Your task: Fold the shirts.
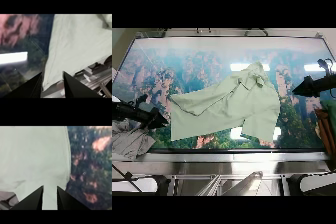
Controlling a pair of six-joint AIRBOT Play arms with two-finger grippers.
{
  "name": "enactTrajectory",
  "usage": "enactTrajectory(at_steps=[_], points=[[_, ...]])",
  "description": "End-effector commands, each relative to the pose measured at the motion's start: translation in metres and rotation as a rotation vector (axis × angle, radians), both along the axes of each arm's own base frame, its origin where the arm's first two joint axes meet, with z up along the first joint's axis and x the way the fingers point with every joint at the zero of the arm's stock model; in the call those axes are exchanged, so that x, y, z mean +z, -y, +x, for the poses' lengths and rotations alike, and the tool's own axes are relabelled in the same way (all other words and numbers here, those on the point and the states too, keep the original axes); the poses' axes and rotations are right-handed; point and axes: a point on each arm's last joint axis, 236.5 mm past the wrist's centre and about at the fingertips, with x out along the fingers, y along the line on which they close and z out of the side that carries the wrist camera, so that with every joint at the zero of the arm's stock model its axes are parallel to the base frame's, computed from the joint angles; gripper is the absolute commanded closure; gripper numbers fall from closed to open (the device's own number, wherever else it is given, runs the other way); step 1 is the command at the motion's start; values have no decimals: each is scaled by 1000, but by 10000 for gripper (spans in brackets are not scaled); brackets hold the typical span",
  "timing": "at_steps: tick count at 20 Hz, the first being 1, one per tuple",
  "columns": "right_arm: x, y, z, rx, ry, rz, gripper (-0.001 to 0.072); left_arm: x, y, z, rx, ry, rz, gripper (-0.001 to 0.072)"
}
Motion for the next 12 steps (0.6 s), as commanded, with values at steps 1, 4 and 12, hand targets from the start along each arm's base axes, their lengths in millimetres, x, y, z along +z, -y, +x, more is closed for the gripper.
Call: enactTrajectory(at_steps=[1,4,12], points=[[-1,0,0,5,18,10,506,-23,8,-18,32,-39,7,417],[1,-1,1,3,21,16,456,-36,18,-29,24,-58,18,417],[-2,3,7,-15,37,2,399,-42,53,-30,-88,-49,44,224]])
